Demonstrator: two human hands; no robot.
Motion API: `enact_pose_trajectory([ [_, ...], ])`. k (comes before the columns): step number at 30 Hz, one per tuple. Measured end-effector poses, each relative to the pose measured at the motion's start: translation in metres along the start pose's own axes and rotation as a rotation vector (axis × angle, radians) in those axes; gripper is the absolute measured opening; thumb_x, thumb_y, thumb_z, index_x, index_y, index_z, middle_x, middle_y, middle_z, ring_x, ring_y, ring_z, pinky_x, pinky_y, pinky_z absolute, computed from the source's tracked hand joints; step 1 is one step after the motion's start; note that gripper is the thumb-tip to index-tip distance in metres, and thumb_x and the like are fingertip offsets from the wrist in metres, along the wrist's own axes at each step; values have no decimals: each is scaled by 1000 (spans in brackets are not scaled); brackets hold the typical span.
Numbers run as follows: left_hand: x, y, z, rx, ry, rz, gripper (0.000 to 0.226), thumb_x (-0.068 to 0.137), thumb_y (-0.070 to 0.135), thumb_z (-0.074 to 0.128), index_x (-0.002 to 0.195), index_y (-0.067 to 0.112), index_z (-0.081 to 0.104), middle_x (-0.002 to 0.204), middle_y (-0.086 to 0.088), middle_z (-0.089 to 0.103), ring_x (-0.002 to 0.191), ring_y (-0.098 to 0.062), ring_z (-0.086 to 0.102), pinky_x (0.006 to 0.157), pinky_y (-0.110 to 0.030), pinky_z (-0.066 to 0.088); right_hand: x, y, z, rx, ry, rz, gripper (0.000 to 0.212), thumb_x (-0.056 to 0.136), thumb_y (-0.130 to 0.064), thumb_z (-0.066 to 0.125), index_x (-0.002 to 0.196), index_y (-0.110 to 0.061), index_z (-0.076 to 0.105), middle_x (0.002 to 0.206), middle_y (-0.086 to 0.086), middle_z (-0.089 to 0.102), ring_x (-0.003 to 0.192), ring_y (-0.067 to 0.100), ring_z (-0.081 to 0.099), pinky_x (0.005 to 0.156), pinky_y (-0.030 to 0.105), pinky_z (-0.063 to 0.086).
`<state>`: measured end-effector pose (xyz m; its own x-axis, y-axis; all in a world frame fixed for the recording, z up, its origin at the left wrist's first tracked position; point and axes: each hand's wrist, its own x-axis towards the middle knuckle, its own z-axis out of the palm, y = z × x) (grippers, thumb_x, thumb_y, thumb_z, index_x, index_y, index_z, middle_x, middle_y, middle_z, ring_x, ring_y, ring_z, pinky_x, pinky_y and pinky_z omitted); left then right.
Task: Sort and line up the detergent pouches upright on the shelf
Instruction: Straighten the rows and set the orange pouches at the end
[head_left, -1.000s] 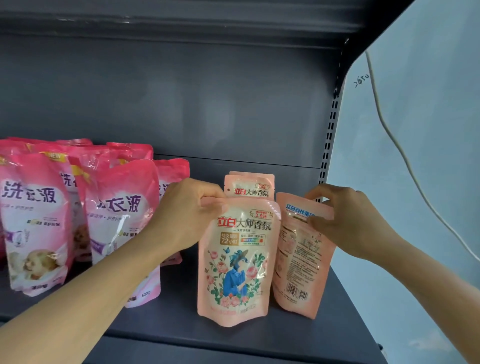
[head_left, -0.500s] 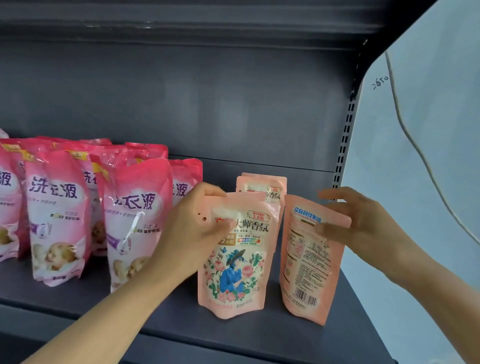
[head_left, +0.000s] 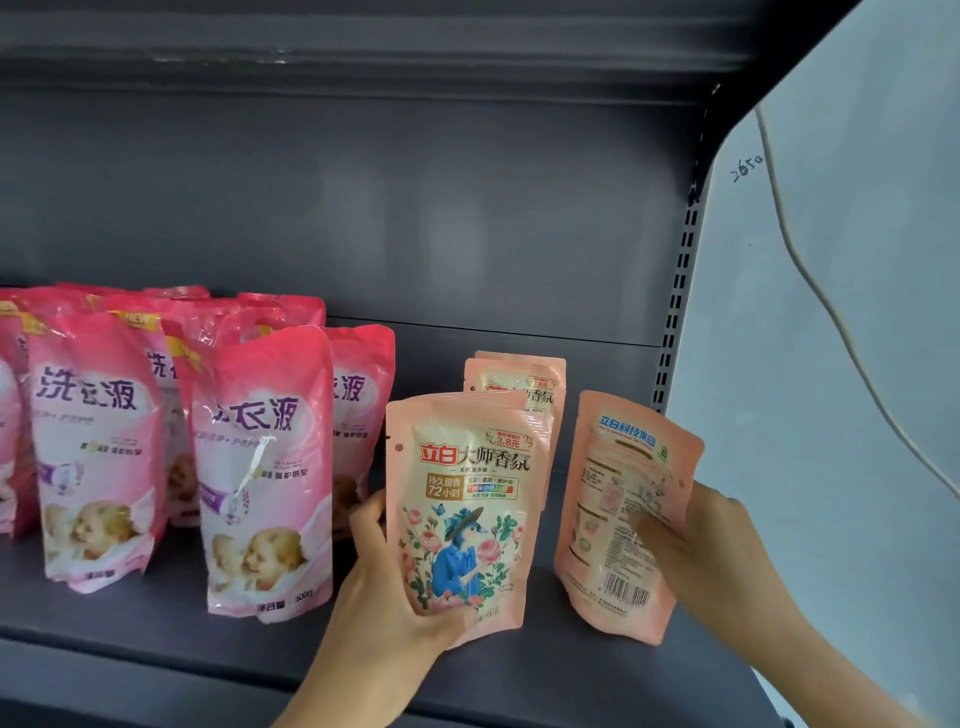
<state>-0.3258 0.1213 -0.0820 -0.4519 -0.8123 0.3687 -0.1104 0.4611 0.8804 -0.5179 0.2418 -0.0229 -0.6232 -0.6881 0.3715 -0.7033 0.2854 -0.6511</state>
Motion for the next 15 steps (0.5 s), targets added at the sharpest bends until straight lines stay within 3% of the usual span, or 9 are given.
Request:
enact_pose_trajectory([
  [3, 7, -3, -2, 43, -45, -42, 78, 63, 10, 83, 109, 29, 23, 110, 19, 54, 89, 6, 62, 60, -10, 51, 4, 6, 2, -76, 114, 9, 19, 89, 0, 41, 97, -9, 56, 89, 11, 66, 70, 26, 60, 52, 32, 45],
  [5, 12, -7, -2, 31, -77, -62, 72, 63, 11, 82, 105, 30, 27, 111, 17, 56, 93, 0, 63, 66, -15, 55, 6, 9, 5, -102, 183, 16, 21, 89, -1, 39, 100, -8, 55, 90, 14, 66, 68, 30, 59, 54, 39, 47],
  [10, 21, -13, -3, -41, -152, -82, 76, 60, 8, 82, 105, 42, 31, 114, 15, 59, 99, -4, 65, 82, -31, 58, 4, 13, 7, -61, 199, 48, 20, 94, -7, 41, 112, -12, 48, 96, 2, 58, 66, 22, 53, 49, 27, 43],
  [15, 20, -12, -2, -54, -160, -69, 71, 64, 2, 80, 103, 38, 32, 112, 16, 59, 96, 3, 65, 73, -21, 56, -6, 10, 2, 107, 190, 50, 29, 93, -10, 49, 120, -17, 42, 106, -5, 55, 84, 20, 54, 55, 23, 41],
])
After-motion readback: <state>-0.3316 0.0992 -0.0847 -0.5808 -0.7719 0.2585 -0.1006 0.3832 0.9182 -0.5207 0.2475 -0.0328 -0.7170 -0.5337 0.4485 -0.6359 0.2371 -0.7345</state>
